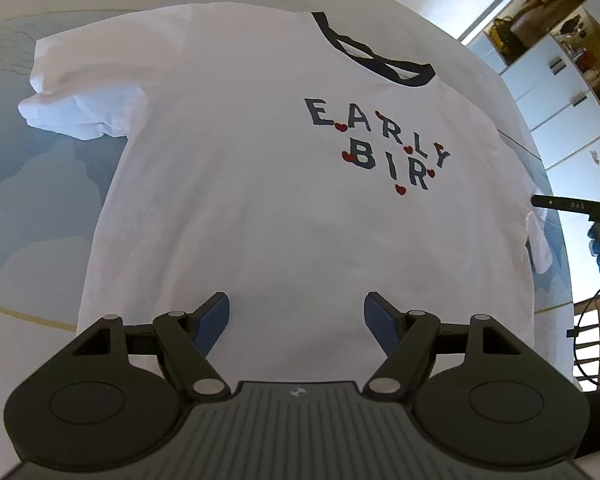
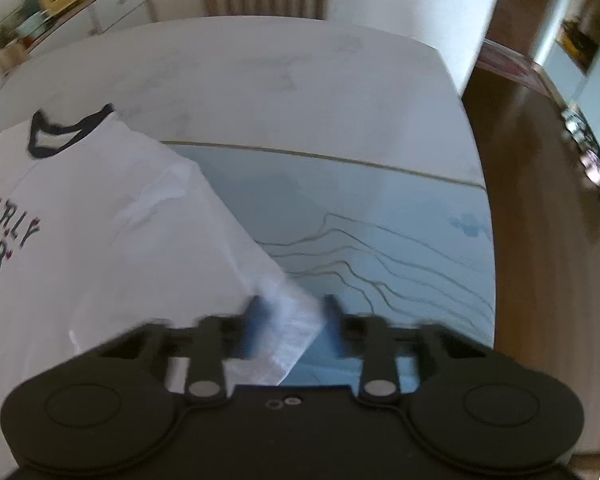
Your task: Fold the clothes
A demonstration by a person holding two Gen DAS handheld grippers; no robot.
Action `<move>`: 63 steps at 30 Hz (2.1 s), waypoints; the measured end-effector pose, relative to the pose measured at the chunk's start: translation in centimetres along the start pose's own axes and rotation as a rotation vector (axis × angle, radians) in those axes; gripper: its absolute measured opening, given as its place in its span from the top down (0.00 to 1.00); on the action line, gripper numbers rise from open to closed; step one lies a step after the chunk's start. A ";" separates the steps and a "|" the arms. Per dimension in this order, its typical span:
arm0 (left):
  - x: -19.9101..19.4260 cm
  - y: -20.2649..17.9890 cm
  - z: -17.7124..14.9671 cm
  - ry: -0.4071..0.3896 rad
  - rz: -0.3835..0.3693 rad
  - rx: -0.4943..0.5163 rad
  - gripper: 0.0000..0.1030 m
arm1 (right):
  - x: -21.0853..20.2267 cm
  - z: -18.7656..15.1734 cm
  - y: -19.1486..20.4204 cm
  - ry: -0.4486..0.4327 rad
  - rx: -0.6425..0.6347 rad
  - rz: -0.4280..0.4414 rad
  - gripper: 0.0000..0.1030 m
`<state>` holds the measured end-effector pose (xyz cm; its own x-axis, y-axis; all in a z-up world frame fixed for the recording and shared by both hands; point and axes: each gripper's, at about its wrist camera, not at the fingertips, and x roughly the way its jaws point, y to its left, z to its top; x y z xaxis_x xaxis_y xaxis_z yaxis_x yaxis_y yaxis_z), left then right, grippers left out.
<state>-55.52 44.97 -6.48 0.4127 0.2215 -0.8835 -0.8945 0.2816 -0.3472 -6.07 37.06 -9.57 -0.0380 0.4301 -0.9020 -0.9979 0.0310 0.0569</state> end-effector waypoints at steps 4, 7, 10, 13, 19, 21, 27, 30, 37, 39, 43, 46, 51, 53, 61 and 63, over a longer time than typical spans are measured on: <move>0.1 -0.3 0.1 0.001 0.023 -0.003 0.28 | 0.7 1.7 -0.5 0.019 -0.067 0.004 0.00; 0.2 -0.5 0.2 0.005 0.045 0.006 0.28 | 1.1 2.9 -1.0 0.015 -0.077 -0.017 0.00; 0.4 -0.8 0.4 0.012 0.065 0.018 0.28 | 1.5 3.9 -1.6 0.007 -0.062 -0.041 0.00; 0.5 -1.0 0.5 0.019 0.078 0.025 0.28 | 1.2 3.6 -1.8 0.014 -0.056 -0.026 0.00; 0.6 -1.1 0.6 0.030 0.081 0.033 0.27 | -0.9 2.7 -3.5 0.008 0.112 0.037 0.00; 0.6 -1.1 0.7 0.034 0.080 0.033 0.26 | -1.2 2.1 -3.3 0.015 0.139 0.050 0.00; 0.8 -1.6 1.0 0.044 0.092 0.045 0.24 | -0.3 1.2 -1.8 0.041 0.142 0.037 0.00; 0.5 -2.3 1.1 0.031 0.075 0.064 0.24 | 0.4 1.2 -0.5 0.055 0.136 0.023 0.00; 0.2 -3.3 1.0 0.004 0.039 0.095 0.24 | 1.0 1.2 2.6 0.034 0.035 -0.044 0.00; 0.2 -3.2 1.0 0.001 0.035 0.090 0.24 | 1.0 1.3 2.9 0.033 0.032 -0.046 0.00; 0.2 -3.0 0.8 0.003 0.020 0.086 0.24 | 0.3 1.7 3.0 0.027 0.056 -0.032 0.00; 0.2 -2.9 0.8 0.000 0.011 0.086 0.24 | -1.4 2.5 4.1 -0.003 0.067 0.024 0.00; 0.2 -2.8 0.9 -0.010 -0.010 0.078 0.24 | -3.0 4.4 8.8 -0.039 0.017 0.151 0.00; 0.2 -2.8 1.0 -0.012 -0.015 0.079 0.24 | -2.8 5.3 11.2 -0.042 -0.001 0.207 0.00; -0.1 -2.5 0.8 -0.019 -0.016 0.061 0.24 | 3.0 7.8 21.1 0.051 -0.101 0.301 0.00; -0.2 -2.3 0.8 -0.021 -0.013 0.052 0.24 | 4.2 7.6 21.9 0.081 -0.116 0.290 0.00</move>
<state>-53.40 44.99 -5.29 0.4280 0.2366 -0.8723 -0.8791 0.3328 -0.3411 -27.69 46.40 -8.84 -0.3216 0.3330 -0.8864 -0.9439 -0.1873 0.2721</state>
